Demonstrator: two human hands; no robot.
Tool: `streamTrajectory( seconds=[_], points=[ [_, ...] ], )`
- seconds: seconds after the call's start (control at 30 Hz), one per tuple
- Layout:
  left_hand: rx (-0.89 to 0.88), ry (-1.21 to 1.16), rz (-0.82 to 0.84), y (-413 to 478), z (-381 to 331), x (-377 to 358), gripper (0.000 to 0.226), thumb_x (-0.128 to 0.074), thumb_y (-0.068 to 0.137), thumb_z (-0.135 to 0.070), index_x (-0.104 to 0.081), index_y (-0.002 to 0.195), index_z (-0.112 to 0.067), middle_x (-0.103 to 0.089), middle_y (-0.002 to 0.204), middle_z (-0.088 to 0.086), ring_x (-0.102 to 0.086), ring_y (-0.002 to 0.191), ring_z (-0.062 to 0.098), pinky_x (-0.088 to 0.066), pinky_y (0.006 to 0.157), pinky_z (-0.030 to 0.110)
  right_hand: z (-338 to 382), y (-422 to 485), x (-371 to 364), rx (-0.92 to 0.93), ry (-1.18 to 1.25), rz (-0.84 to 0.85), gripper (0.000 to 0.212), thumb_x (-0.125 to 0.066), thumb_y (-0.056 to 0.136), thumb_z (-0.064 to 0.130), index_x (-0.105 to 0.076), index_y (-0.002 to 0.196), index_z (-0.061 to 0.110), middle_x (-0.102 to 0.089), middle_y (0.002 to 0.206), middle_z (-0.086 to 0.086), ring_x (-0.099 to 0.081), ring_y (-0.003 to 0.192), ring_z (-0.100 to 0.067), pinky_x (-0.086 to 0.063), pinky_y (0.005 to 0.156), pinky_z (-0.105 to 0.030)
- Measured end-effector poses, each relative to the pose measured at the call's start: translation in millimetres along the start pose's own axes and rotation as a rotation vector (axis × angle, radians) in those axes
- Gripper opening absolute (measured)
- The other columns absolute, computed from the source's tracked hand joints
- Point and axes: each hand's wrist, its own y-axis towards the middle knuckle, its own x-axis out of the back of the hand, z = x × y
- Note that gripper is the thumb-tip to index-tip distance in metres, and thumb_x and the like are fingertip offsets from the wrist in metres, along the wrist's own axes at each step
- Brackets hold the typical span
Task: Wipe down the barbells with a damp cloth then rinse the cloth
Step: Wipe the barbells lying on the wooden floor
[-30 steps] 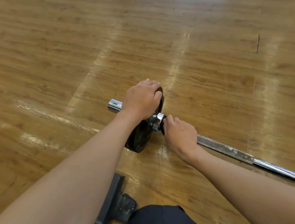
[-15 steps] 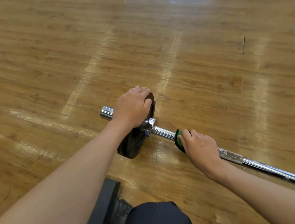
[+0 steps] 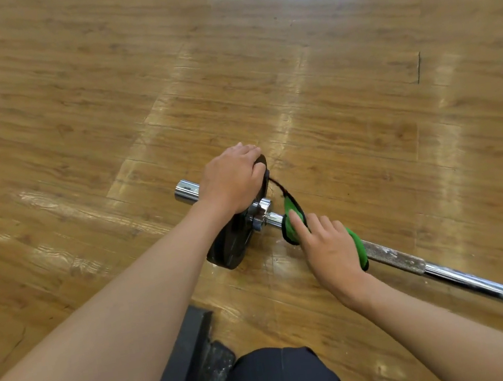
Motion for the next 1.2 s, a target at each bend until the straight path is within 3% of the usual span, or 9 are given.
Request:
streamTrajectory(
  seconds=[0.07, 0.23, 0.37, 0.47, 0.67, 0.87, 1.03, 1.13, 1.2],
  points=[
    [0.006, 0.004, -0.009, -1.7, -1.6, -0.9, 0.049, -0.034, 0.103, -0.029, -0.047, 0.149, -0.020, -0.043, 0.156, -0.006, -0.030, 0.149, 0.013, -0.035, 0.113, 0.038, -0.6, 4.4, 14.9, -0.132, -0.002, 0.033, 0.019, -0.051, 0.096, 0.021, -0.064, 0.109, 0.013, -0.060, 0.080, -0.005, -0.059, 0.063, -0.029, -0.030, 0.052, -0.032],
    [0.009, 0.006, -0.029, -4.7, 1.2, -1.2, 0.049, -0.034, 0.104, -0.028, -0.047, 0.150, -0.019, -0.043, 0.156, -0.006, -0.030, 0.149, 0.013, -0.034, 0.114, 0.038, 21.8, 71.8, 25.1, -0.588, 0.349, 0.385, 0.042, -0.036, 0.099, 0.033, -0.071, 0.090, 0.012, -0.068, 0.091, -0.014, -0.057, 0.076, -0.034, -0.041, 0.066, -0.035],
    [-0.006, -0.003, -0.025, -6.9, 2.9, -1.9, 0.049, -0.034, 0.103, -0.028, -0.047, 0.149, -0.019, -0.044, 0.156, -0.005, -0.031, 0.148, 0.013, -0.032, 0.116, 0.038, 38.2, 54.0, 12.3, -0.261, 0.198, 0.138, 0.036, -0.033, 0.106, 0.037, -0.060, 0.092, 0.019, -0.066, 0.077, -0.005, -0.062, 0.060, -0.033, -0.028, 0.049, -0.030],
    [-0.004, -0.005, -0.017, -8.9, 3.8, -1.5, 0.049, -0.034, 0.103, -0.027, -0.046, 0.150, -0.019, -0.043, 0.157, -0.005, -0.030, 0.149, 0.013, -0.031, 0.116, 0.037, 12.8, 21.3, -0.5, -0.038, 0.090, 0.017, 0.035, -0.037, 0.105, 0.040, -0.061, 0.121, 0.019, -0.063, 0.085, -0.006, -0.060, 0.063, -0.030, -0.030, 0.053, -0.031],
    [0.011, 0.011, -0.012, -10.4, 3.6, -2.8, 0.050, -0.033, 0.103, -0.030, -0.046, 0.150, -0.021, -0.042, 0.157, -0.008, -0.029, 0.149, 0.012, -0.034, 0.116, 0.038, -8.9, -18.6, 10.8, -0.379, -0.015, 0.039, 0.037, -0.038, 0.104, 0.049, -0.062, 0.124, 0.030, -0.064, 0.089, -0.011, -0.060, 0.071, -0.033, -0.042, 0.075, -0.046],
    [0.004, -0.006, -0.027, -12.6, 5.7, -5.1, 0.062, -0.023, 0.094, -0.032, -0.047, 0.150, -0.021, -0.042, 0.157, -0.008, -0.029, 0.149, 0.011, -0.033, 0.116, 0.038, 23.7, 27.5, 16.8, -0.376, 0.134, 0.101, 0.041, -0.034, 0.107, 0.048, -0.062, 0.088, 0.024, -0.067, 0.076, -0.004, -0.064, 0.061, -0.035, -0.029, 0.059, -0.034],
    [0.005, -0.022, -0.021, -11.6, 5.1, -4.3, 0.063, -0.023, 0.093, -0.033, -0.047, 0.149, -0.021, -0.042, 0.157, -0.008, -0.030, 0.149, 0.012, -0.031, 0.117, 0.037, 22.3, 25.9, 7.1, -0.155, 0.101, 0.000, 0.025, -0.047, 0.105, 0.035, -0.065, 0.117, 0.022, -0.067, 0.086, -0.006, -0.059, 0.055, -0.028, -0.032, 0.049, -0.030],
    [0.006, -0.028, -0.017, -13.1, 6.0, -3.0, 0.066, -0.020, 0.090, -0.035, -0.047, 0.150, -0.022, -0.042, 0.157, -0.008, -0.030, 0.149, 0.011, -0.033, 0.117, 0.038, -2.9, -8.5, -2.8, 0.017, -0.023, 0.008, 0.067, -0.061, 0.086, 0.001, -0.049, 0.148, 0.023, -0.065, 0.104, -0.012, -0.057, 0.069, -0.030, -0.039, 0.059, -0.037],
    [0.000, -0.037, -0.020, -14.1, 6.8, -2.8, 0.066, -0.020, 0.090, -0.036, -0.046, 0.150, -0.022, -0.042, 0.157, -0.008, -0.029, 0.149, 0.011, -0.033, 0.116, 0.038, -21.0, -22.3, 2.8, -0.014, -0.039, 0.014, 0.068, -0.068, 0.085, 0.003, -0.049, 0.147, 0.021, -0.066, 0.101, -0.011, -0.058, 0.071, -0.031, -0.041, 0.060, -0.038]
  ],
)
